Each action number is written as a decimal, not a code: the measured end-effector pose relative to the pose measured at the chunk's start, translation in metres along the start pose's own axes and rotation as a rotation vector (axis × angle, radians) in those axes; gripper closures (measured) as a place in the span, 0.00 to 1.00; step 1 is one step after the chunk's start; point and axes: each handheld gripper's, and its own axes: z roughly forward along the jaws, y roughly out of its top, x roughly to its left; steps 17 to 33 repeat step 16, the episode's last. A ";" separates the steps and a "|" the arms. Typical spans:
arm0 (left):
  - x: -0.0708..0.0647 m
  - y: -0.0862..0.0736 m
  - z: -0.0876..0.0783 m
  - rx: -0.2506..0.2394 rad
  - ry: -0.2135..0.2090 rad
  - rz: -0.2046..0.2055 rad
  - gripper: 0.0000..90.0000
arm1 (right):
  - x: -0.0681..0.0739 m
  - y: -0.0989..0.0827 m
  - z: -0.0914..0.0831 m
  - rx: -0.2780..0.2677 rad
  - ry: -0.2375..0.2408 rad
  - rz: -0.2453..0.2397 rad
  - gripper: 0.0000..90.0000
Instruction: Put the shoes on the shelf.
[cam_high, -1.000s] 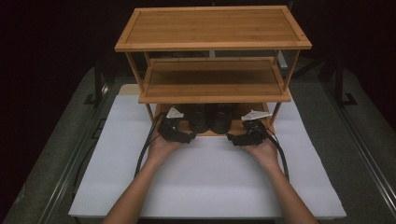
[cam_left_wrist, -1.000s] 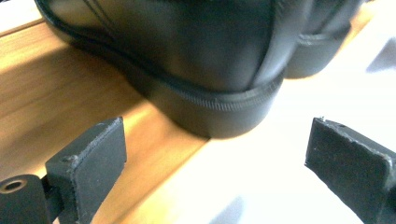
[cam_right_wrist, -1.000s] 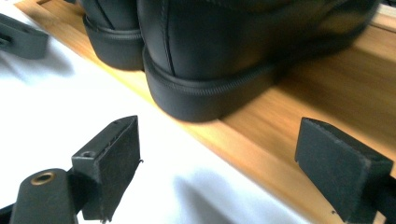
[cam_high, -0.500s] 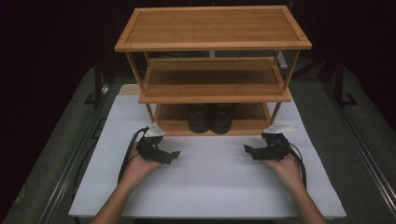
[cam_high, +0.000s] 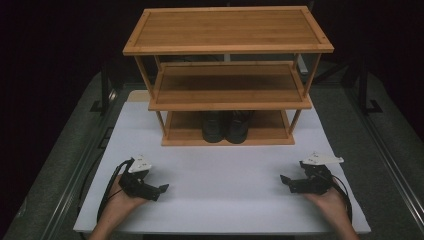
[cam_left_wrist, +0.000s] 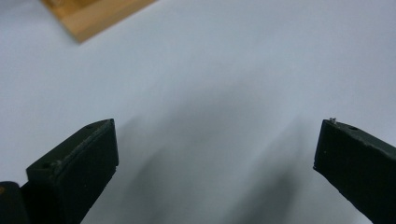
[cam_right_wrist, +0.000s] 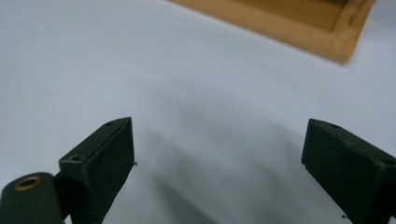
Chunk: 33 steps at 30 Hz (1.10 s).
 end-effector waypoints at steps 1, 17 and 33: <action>0.000 -0.004 -0.003 0.002 0.002 -0.001 0.00 | 0.000 -0.004 -0.002 0.009 -0.001 0.000 0.10; -0.001 -0.028 -0.013 0.014 0.012 -0.019 0.00 | -0.004 -0.023 -0.009 0.063 -0.049 -0.014 0.10; -0.001 -0.028 -0.013 0.014 0.012 -0.019 0.00 | -0.004 -0.023 -0.009 0.063 -0.049 -0.014 0.10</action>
